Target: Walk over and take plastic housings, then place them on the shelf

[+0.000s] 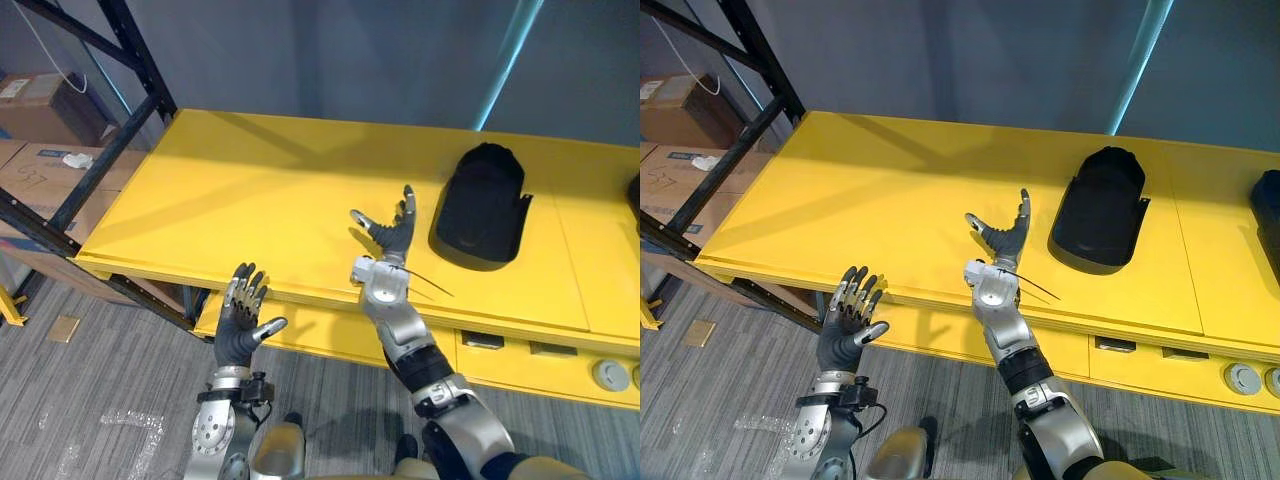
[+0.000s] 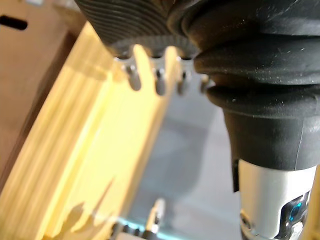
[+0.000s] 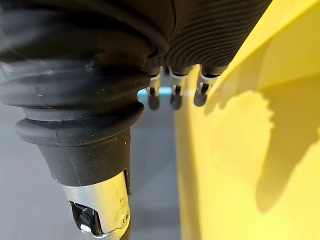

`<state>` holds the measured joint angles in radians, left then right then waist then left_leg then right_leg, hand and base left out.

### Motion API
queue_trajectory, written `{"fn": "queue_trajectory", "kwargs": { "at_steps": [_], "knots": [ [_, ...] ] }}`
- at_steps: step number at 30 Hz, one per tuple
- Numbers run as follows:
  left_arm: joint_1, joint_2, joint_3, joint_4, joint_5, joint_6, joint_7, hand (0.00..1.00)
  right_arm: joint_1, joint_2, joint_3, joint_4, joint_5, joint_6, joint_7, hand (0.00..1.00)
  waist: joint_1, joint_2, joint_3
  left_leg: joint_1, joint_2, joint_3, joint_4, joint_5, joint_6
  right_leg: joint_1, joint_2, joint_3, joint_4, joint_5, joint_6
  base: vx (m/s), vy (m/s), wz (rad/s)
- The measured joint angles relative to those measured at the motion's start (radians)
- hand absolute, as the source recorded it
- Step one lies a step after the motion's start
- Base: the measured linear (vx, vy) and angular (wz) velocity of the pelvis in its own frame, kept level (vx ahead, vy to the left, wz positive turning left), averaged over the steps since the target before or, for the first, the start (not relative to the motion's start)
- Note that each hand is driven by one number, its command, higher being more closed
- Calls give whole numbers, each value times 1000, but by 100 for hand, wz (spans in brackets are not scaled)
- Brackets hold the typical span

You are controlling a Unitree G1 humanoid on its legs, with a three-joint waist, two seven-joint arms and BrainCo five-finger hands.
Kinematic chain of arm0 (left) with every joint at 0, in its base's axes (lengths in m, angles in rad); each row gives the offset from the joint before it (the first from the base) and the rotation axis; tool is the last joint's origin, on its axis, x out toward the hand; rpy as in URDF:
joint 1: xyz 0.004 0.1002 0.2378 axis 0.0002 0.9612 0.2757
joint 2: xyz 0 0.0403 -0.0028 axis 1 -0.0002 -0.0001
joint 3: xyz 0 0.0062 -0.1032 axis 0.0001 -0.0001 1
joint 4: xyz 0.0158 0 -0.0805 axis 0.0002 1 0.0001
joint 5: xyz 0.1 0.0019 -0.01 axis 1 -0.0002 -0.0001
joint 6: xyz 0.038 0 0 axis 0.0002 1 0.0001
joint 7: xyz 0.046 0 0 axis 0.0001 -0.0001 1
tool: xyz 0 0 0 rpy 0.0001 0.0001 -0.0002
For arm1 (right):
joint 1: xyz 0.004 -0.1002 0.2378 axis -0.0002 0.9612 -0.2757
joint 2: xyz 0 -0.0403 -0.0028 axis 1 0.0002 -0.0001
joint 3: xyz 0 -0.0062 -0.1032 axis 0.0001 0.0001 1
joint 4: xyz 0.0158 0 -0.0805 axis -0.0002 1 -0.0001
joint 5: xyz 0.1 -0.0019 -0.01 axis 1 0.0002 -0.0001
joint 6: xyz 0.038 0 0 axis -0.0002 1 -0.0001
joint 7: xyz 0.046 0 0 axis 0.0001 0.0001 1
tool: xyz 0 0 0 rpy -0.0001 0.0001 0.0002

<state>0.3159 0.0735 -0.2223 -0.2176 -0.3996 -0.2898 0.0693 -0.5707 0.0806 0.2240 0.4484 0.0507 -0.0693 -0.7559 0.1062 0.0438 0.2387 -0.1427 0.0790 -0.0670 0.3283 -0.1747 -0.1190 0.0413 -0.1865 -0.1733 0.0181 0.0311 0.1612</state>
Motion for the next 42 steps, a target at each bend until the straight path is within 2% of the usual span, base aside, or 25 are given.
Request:
{"fn": "queue_trajectory", "kwargs": {
  "at_steps": [7, 17, 30, 36, 42],
  "knots": [
    [-3, 0, -35, 37, -67, -1, 0, 0, 5, -11, 3, 0, -26, 0, 0, 0, -13, 18, 22, 4, 8, 27, 16, -18, 4, -6, 1, 28, 4, 0, 0, -13, 17, -11],
    [-11, 8, -76, 52, -74, 0, -3, 0, 30, -25, -2, 5, -26, 0, 37, 0, -16, 18, 27, 45, 15, 72, -15, -15, 6, -6, 1, 68, 7, 0, 1, 1, 1, -12],
    [-20, 30, -121, 62, -104, 5, -4, 0, 44, -89, -59, 4, -27, 5, 64, 0, -38, 21, 31, 80, 18, 78, -84, 22, -3, -7, 6, 73, 6, 1, -2, -2, 0, -1],
    [-20, 38, -134, 74, -140, 22, -5, 0, 53, -105, -85, 4, -24, 4, 136, 0, -39, 20, 30, 107, 18, 85, -130, 49, -7, -6, 10, 79, 6, 4, -6, -5, -4, -2],
    [-21, 38, -134, 86, -150, 38, -7, 0, 69, -120, -83, 4, 16, -44, 269, 0, -39, 19, 30, 112, 28, 94, -148, 56, -9, -8, 16, 88, 5, 5, -7, -17, -9, -4]
  ]
}}
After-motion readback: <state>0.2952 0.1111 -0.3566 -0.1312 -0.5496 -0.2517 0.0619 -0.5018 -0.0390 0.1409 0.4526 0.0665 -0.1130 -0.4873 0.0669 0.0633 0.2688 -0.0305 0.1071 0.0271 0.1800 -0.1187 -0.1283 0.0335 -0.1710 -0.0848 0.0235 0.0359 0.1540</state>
